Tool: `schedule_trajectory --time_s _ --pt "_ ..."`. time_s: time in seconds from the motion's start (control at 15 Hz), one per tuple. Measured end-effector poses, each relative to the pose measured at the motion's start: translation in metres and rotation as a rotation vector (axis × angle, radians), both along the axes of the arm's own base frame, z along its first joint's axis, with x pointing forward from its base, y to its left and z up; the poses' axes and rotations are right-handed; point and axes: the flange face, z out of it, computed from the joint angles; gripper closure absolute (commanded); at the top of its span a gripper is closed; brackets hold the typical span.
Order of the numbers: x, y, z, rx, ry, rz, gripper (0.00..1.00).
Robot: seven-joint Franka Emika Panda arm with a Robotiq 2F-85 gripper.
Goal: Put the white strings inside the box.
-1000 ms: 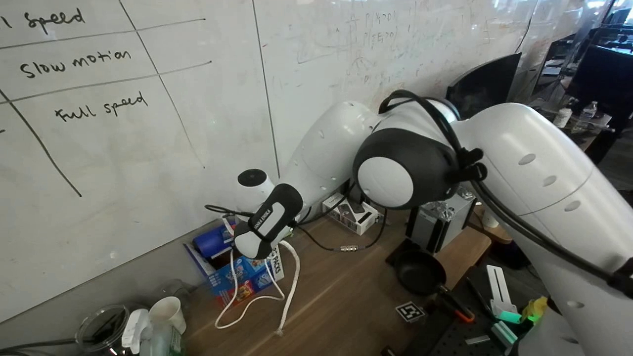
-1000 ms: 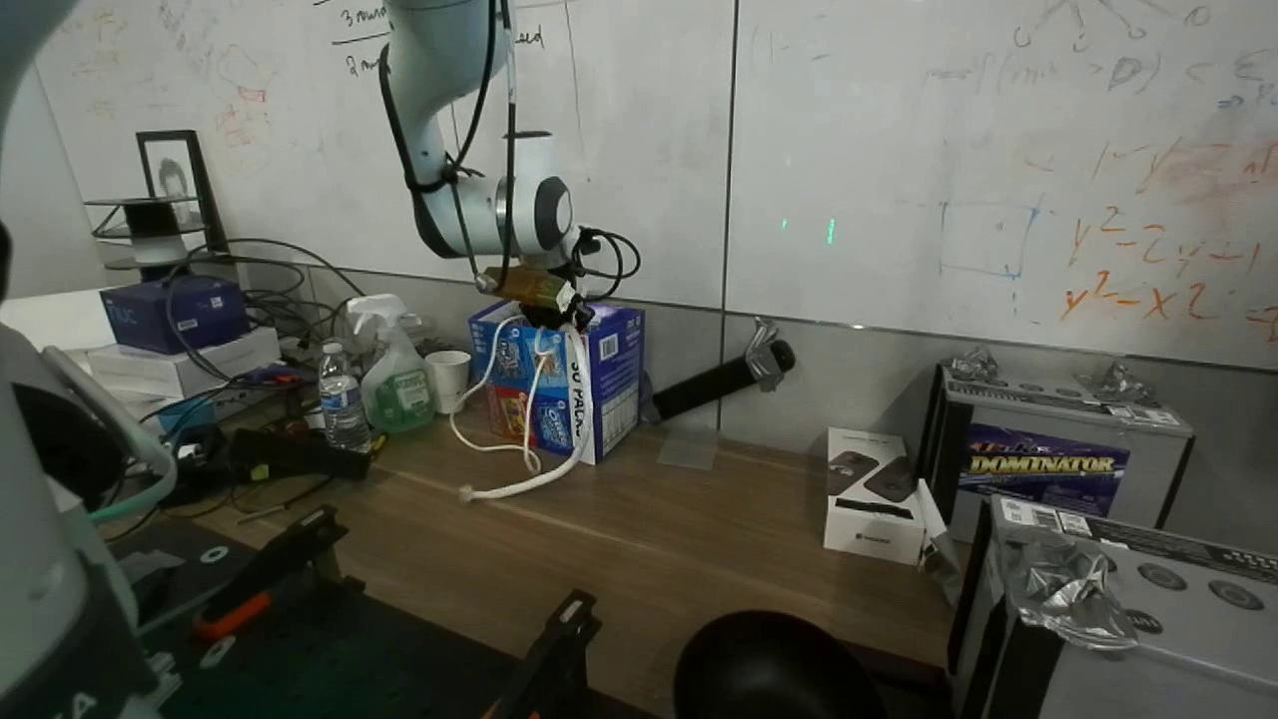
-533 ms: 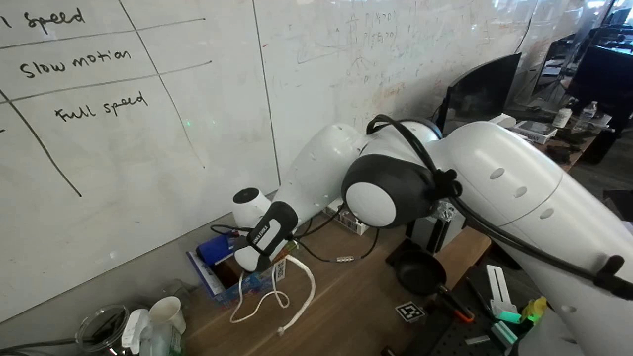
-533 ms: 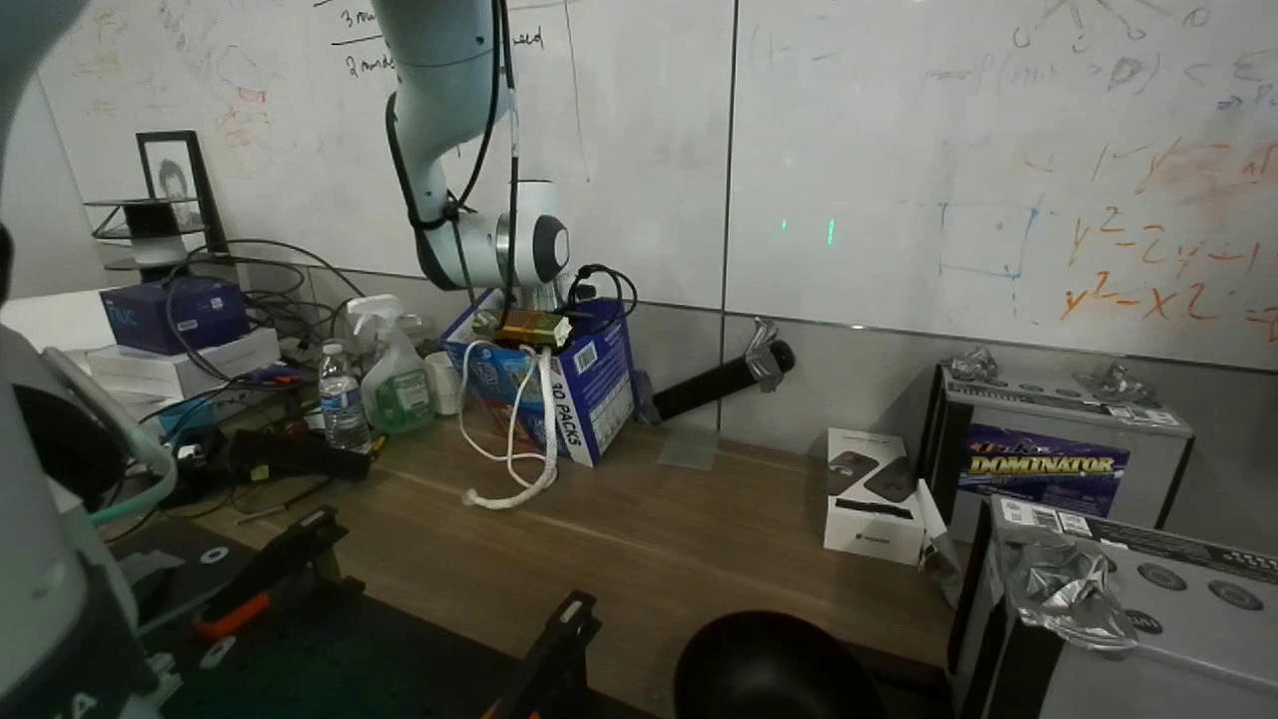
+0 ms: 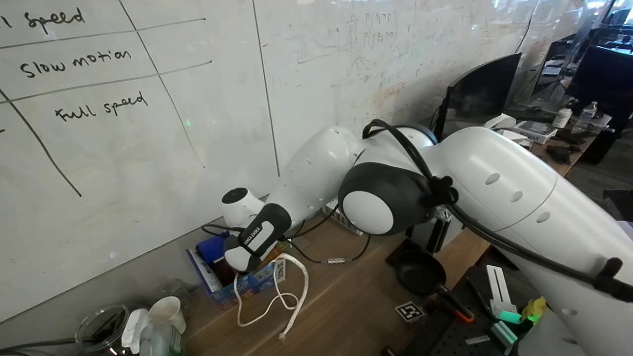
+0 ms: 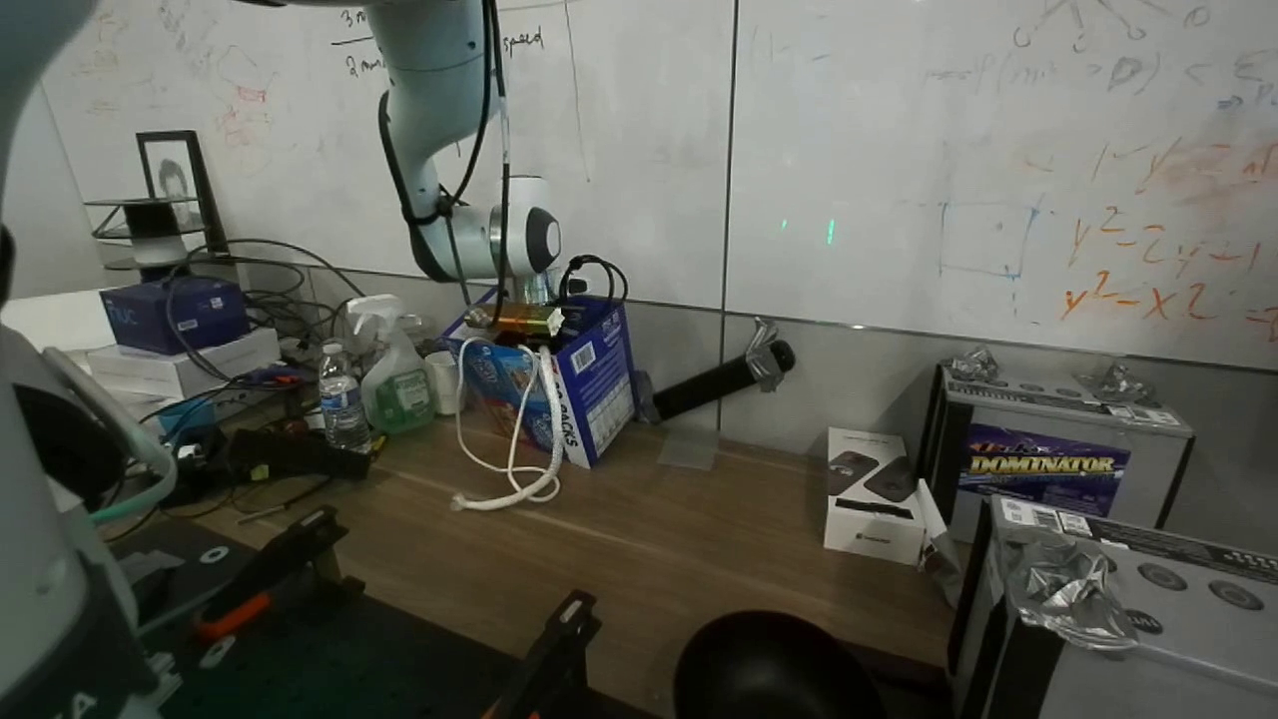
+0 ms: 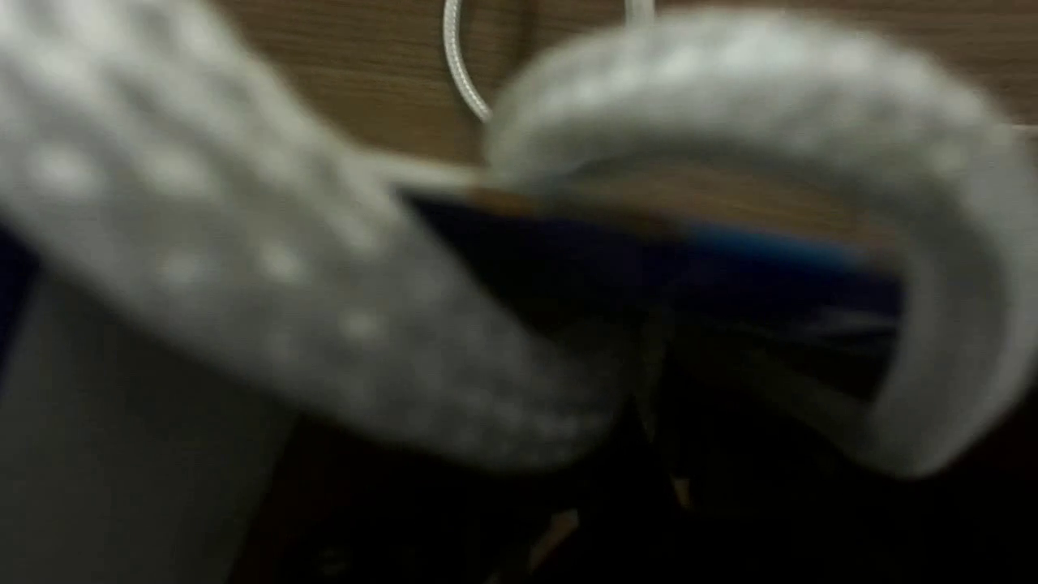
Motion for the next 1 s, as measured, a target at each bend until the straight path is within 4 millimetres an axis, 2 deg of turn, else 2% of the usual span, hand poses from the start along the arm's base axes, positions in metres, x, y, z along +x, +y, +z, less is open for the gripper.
schedule_trajectory --time_s 0.07,0.13,0.2,0.67,0.73,1.0 --pt "0.001 0.001 0.002 0.0 -0.001 0.001 0.64" --pt "0.003 0.003 0.004 0.0 -0.002 0.002 0.63" --pt "0.004 0.003 0.006 -0.002 0.001 0.002 0.57" --pt "0.013 0.01 0.021 -0.009 0.009 0.004 0.05" --pt "0.015 0.012 0.024 -0.008 0.005 0.005 0.0" --pt "0.022 0.021 0.043 0.002 -0.026 0.014 0.0"
